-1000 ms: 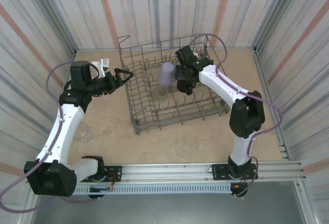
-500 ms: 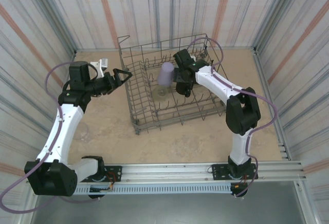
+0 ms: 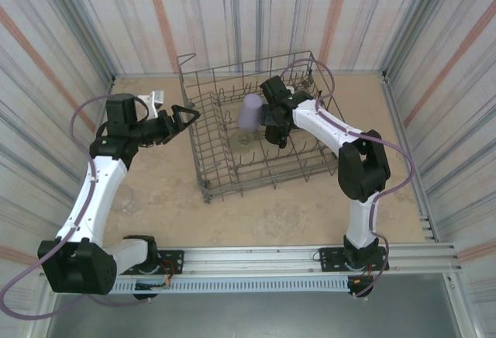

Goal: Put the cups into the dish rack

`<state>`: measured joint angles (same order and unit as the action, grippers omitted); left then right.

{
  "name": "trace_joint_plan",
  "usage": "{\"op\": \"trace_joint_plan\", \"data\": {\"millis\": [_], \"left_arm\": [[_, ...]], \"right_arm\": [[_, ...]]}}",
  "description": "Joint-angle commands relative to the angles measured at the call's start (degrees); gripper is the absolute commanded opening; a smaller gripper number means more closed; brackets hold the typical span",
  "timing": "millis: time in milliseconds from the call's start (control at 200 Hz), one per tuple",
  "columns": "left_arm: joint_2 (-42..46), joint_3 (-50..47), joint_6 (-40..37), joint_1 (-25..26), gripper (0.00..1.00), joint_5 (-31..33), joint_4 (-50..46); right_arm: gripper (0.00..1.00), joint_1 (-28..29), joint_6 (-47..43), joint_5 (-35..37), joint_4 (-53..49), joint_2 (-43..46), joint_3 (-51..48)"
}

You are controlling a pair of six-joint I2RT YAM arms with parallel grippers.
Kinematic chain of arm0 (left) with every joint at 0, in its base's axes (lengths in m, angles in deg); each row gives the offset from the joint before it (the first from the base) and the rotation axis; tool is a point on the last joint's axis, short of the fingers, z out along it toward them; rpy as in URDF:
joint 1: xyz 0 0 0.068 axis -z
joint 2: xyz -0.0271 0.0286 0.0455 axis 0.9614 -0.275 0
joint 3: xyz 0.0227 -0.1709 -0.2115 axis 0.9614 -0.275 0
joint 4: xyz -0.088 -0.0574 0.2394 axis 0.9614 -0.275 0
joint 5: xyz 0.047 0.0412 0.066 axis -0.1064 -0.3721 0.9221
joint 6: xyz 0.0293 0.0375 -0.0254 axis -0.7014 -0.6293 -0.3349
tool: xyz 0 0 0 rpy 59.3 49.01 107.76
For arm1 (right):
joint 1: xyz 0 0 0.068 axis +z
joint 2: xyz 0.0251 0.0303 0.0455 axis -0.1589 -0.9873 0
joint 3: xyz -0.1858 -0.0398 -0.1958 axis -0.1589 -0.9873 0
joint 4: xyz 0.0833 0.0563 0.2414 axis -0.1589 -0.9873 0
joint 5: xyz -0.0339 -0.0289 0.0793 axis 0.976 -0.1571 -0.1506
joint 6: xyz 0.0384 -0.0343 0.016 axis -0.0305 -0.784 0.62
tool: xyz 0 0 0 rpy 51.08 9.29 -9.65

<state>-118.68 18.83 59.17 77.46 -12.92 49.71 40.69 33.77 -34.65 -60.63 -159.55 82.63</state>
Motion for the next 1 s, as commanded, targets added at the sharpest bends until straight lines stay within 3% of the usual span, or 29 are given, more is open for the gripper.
{"op": "trace_joint_plan", "data": {"millis": [0,205,275,321,997], "left_arm": [[0.76,-0.33,-1.07,-0.59,0.99,-0.32,-0.37],[0.95,-0.59,-0.74,-0.61,0.99,-0.06,-0.39],[1.14,-0.63,-0.66,-0.56,0.99,0.02,-0.48],[1.3,-0.59,-0.71,-0.61,0.99,0.11,-0.61],[2.6,1.22,-2.94,-0.6,0.99,3.45,-5.17]], "right_arm": [[0.76,0.44,2.09,-0.15,0.28,1.86,0.64],[0.84,0.45,2.53,-1.0,-0.25,3.81,0.22],[0.91,0.39,2.61,-1.54,-0.65,3.97,0.38],[1.0,0.44,2.62,-1.84,-0.82,4.02,0.4],[0.99,1.14,2.47,-2.63,-1.89,11.19,-0.61]]}}
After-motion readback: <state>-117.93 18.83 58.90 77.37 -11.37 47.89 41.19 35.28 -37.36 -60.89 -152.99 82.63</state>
